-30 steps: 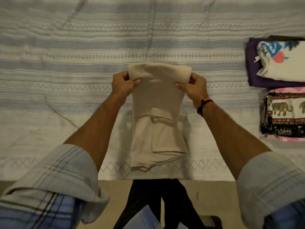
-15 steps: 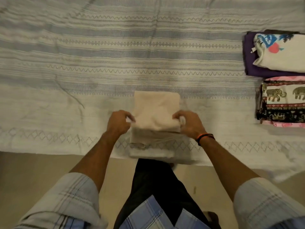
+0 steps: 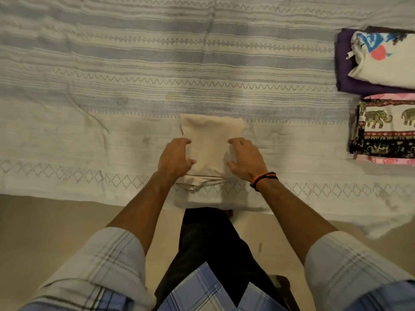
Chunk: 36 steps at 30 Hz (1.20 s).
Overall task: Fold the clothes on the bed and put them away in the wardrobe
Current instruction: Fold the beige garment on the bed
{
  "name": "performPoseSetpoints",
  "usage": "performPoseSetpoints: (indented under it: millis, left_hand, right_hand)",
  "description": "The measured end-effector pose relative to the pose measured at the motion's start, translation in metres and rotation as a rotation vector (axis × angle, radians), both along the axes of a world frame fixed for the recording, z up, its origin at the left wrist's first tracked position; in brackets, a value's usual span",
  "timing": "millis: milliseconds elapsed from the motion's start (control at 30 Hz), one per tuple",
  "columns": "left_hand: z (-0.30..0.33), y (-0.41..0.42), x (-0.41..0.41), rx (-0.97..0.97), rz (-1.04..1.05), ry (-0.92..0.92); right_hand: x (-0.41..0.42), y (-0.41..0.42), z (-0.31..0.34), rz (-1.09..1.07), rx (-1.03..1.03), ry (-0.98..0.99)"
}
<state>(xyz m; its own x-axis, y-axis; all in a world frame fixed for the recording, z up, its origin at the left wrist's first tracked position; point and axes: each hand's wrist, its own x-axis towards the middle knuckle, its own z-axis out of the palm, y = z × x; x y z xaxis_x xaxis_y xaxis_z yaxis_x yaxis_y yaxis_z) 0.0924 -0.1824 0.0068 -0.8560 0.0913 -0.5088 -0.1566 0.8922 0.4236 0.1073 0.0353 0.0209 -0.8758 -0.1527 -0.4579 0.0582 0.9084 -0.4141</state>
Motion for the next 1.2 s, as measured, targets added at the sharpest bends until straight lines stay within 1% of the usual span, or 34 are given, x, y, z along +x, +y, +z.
performPoseSetpoints:
  millis: [67, 100, 167, 233, 333, 400, 500, 633, 800, 900, 967, 1033, 1100, 1133, 1200]
  left_hand:
    - [0.000, 0.012, -0.009, -0.050, -0.117, 0.039]
    - [-0.012, 0.018, -0.019, -0.089, -0.182, 0.030]
    - [-0.016, 0.029, -0.019, -0.177, -0.317, 0.073]
    - [-0.029, 0.035, -0.026, -0.254, -0.392, 0.075]
    - [-0.055, 0.031, -0.031, -0.328, -0.408, -0.001]
    - [-0.067, 0.023, -0.034, -0.383, -0.399, -0.076]
    - [-0.082, 0.012, -0.038, -0.405, -0.421, -0.147]
    - [-0.098, 0.010, -0.043, -0.411, -0.458, -0.171]
    - [-0.108, 0.012, -0.052, -0.415, -0.447, -0.205]
    - [-0.109, 0.015, -0.057, -0.411, -0.419, -0.236]
    - [-0.106, 0.018, -0.059, -0.412, -0.404, -0.228]
    - [-0.096, 0.020, -0.058, -0.379, -0.369, -0.199]
    - [-0.086, 0.023, -0.053, -0.316, -0.330, -0.120]
    - [-0.081, 0.025, -0.051, -0.263, -0.309, -0.030]
    - [-0.074, 0.031, -0.043, -0.132, -0.284, 0.252]
  right_hand:
    - [-0.010, -0.011, -0.002, 0.095, 0.052, 0.023]
    - [-0.022, -0.015, -0.016, 0.129, 0.089, 0.005]
    - [-0.025, -0.021, -0.023, 0.173, 0.157, 0.002]
    - [-0.031, -0.023, -0.040, 0.208, 0.236, -0.017]
    - [-0.034, -0.024, -0.067, 0.239, 0.327, 0.013]
    - [-0.035, -0.024, -0.079, 0.243, 0.357, 0.028]
    - [-0.036, -0.026, -0.096, 0.258, 0.379, 0.036]
    - [-0.040, -0.024, -0.118, 0.280, 0.369, 0.034]
    - [-0.045, -0.025, -0.132, 0.286, 0.343, -0.055]
    - [-0.046, -0.026, -0.135, 0.268, 0.383, -0.021]
    - [-0.048, -0.026, -0.132, 0.266, 0.363, 0.007]
    - [-0.047, -0.025, -0.119, 0.283, 0.301, 0.039]
    - [-0.044, -0.024, -0.106, 0.179, 0.225, 0.101]
    - [-0.044, -0.025, -0.102, 0.101, 0.182, 0.175]
    - [-0.046, -0.028, -0.098, -0.013, 0.130, 0.378]
